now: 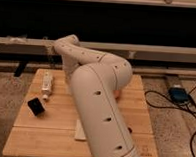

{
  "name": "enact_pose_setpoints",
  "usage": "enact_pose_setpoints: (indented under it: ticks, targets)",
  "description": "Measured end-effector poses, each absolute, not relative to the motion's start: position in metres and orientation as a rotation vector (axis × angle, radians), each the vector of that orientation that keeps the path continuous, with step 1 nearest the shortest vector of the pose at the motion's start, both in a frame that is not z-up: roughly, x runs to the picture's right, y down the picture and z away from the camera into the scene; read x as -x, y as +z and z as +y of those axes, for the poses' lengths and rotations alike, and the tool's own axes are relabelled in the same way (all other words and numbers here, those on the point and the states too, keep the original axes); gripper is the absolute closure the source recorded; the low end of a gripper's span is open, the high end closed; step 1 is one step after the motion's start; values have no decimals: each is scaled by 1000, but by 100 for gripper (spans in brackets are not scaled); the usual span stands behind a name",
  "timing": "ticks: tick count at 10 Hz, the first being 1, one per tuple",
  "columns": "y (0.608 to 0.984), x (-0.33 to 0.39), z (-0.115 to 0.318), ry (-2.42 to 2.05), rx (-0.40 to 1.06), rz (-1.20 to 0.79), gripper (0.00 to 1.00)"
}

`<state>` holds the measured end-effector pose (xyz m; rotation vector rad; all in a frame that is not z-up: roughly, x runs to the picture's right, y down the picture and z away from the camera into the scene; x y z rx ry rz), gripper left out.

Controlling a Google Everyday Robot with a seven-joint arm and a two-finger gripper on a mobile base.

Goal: Place the ceramic cup over the eraser

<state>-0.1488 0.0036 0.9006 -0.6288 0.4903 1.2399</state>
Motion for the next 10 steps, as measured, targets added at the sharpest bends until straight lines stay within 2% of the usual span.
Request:
enact_pose_setpoints:
  ticks: [3,10]
  targets:
    - [864,156,1,1218,622,434,98]
    - [744,208,43,1022,623,322,98]
